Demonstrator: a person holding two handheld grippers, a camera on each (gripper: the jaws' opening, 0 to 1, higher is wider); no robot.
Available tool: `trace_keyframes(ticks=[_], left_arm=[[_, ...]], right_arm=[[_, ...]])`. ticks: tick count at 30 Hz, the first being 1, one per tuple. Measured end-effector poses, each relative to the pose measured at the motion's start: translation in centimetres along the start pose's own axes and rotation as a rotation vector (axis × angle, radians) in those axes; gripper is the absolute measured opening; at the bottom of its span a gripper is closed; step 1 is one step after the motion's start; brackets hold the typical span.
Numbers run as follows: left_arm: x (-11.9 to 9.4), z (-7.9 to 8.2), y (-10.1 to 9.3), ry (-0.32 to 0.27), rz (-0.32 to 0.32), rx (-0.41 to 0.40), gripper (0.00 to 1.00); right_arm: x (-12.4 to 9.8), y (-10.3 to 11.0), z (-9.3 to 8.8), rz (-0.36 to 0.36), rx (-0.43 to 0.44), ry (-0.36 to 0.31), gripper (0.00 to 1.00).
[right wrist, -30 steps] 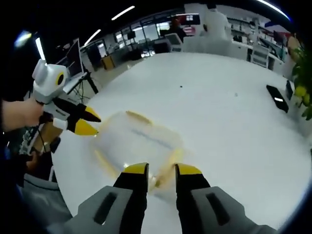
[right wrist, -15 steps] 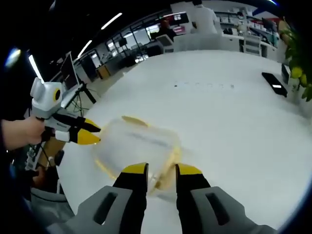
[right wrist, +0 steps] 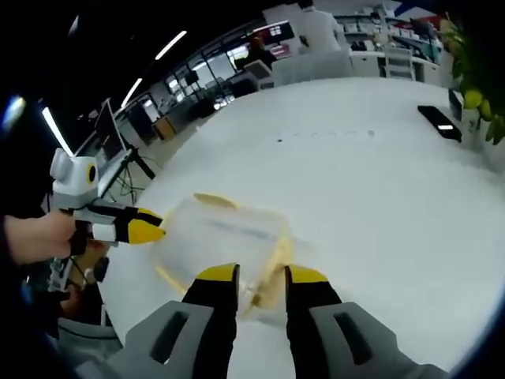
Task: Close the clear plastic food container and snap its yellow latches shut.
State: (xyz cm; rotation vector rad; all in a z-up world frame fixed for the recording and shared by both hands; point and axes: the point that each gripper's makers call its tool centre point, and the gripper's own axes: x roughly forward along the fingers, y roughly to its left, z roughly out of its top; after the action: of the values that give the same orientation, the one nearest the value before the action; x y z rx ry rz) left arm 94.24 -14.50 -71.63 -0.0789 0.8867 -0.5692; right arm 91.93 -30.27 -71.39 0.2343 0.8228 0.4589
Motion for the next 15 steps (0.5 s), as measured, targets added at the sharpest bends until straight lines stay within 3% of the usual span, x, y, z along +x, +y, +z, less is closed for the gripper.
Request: trace_keyframes(ticks=[12,15], left_arm=[[0.07,-0.16,-0.09,-0.004,0.002,-0.040,0.18],[0.25,-0.31,-0.01,-0.003,-0.002,-0.112,0.19]], right_arm=[[0.09,-0.11,-0.04,0.019,0.052,-0.017,0.21],[0.12,-0.10,-0.02,0.021,0.058,-0.019,0.21]])
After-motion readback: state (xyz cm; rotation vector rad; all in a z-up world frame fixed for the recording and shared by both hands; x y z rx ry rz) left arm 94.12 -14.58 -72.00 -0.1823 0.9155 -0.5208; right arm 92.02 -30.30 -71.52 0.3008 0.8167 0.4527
